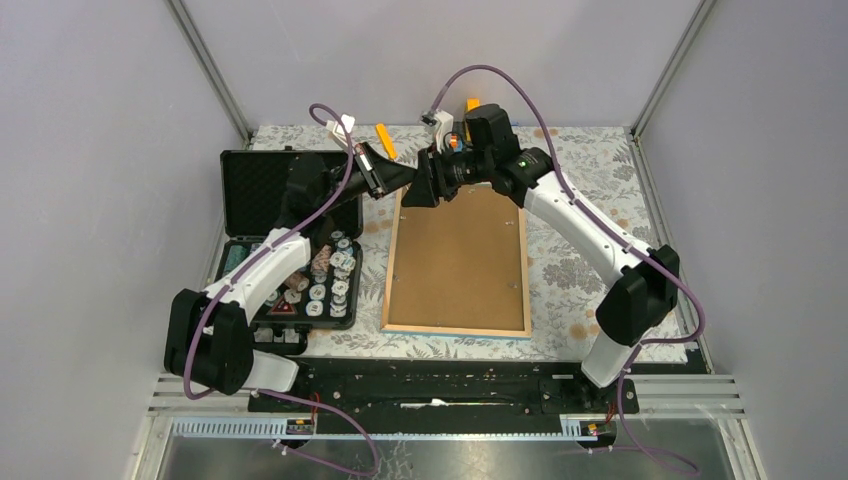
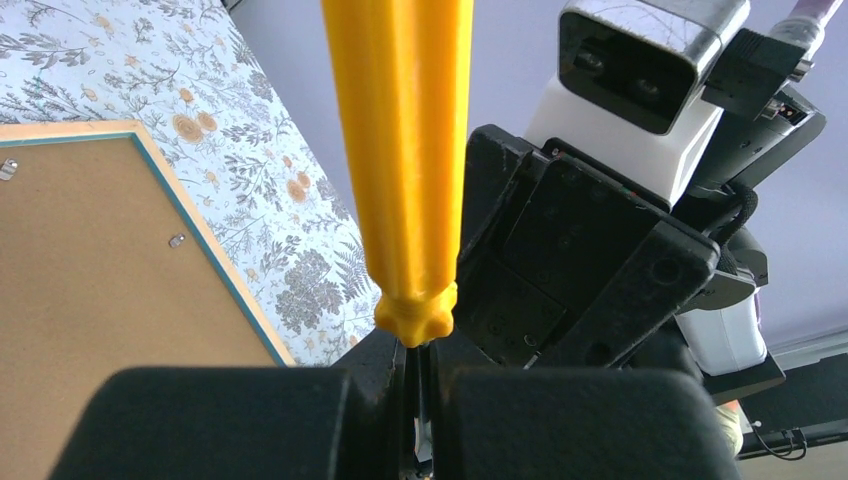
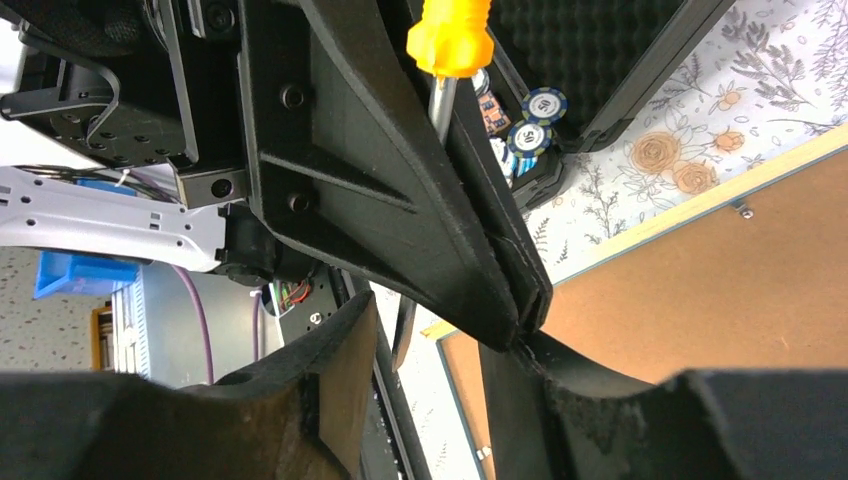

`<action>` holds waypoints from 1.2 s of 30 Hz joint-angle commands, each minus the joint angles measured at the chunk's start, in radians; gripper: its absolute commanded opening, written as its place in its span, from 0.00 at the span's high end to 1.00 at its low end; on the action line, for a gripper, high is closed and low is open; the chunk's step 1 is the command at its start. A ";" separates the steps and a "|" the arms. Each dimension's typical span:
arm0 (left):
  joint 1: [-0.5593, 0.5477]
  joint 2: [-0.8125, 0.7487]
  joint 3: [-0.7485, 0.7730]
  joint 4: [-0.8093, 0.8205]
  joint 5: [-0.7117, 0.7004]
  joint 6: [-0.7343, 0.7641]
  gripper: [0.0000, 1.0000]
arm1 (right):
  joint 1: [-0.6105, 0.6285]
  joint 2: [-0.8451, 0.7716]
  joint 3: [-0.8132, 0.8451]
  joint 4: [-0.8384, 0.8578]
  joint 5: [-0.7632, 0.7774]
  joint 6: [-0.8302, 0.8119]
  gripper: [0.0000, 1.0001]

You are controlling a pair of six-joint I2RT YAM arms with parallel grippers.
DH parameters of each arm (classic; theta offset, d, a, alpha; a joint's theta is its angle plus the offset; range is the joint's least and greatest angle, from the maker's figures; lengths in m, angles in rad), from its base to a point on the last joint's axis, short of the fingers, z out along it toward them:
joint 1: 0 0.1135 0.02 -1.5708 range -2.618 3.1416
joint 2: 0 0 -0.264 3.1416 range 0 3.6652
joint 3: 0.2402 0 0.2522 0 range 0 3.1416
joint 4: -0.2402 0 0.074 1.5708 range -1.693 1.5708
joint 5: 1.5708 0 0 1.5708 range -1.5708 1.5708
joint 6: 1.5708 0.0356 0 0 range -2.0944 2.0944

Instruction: Take the photo out of the frame

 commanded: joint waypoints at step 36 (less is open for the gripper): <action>0.167 0.023 0.387 -1.411 0.482 1.202 0.13 | 0.011 -0.216 -0.229 -0.364 0.021 -0.506 1.00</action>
